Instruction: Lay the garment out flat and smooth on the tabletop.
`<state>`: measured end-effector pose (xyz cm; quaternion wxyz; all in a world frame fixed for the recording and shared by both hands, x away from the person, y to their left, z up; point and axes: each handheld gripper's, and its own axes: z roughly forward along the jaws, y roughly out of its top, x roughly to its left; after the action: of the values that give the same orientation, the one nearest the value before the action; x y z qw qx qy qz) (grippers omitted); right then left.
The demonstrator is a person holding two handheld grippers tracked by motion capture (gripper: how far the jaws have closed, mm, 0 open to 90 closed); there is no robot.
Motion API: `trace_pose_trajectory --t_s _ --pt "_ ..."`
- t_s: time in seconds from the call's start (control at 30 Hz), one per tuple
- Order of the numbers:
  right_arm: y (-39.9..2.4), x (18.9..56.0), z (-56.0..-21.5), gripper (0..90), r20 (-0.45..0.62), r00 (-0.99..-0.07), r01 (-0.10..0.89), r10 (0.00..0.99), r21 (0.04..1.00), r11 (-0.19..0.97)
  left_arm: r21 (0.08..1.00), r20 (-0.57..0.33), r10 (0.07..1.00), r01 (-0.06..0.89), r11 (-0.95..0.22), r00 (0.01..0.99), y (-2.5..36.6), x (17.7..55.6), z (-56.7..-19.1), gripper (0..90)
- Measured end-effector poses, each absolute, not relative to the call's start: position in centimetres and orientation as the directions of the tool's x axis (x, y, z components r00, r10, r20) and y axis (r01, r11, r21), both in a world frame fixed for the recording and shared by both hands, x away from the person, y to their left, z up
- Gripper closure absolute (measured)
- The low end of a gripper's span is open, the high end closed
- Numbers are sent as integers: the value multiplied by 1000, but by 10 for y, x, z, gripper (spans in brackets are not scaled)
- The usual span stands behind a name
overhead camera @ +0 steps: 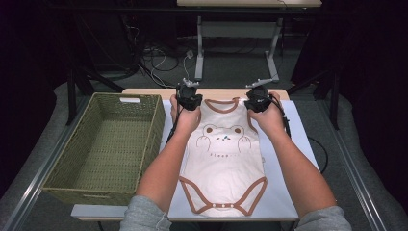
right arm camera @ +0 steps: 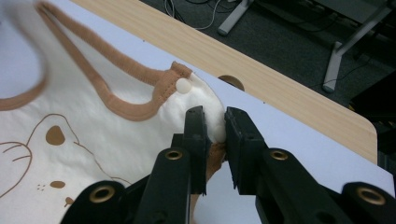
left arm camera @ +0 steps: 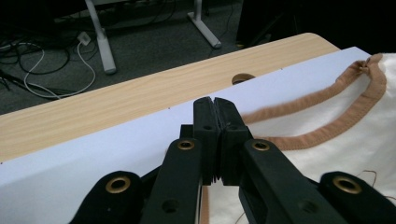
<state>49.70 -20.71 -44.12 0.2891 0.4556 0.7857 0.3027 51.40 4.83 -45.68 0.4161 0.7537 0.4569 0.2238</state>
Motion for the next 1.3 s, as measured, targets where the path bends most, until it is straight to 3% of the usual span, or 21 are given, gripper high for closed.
trace_pose_trajectory --t_s 0.7,1.03,1.3 --pt "-208 517 -479 789 -202 -401 607 894 672 424 810 -39 868 525 -263 494 46 508 -477 894" --pt "-216 531 -499 788 -194 -377 643 906 649 407 809 -58 858 527 -259 510 47 503 -479 824" --pt "-217 532 -513 788 -187 -377 666 907 626 405 810 -47 842 514 -284 538 44 510 -486 694"
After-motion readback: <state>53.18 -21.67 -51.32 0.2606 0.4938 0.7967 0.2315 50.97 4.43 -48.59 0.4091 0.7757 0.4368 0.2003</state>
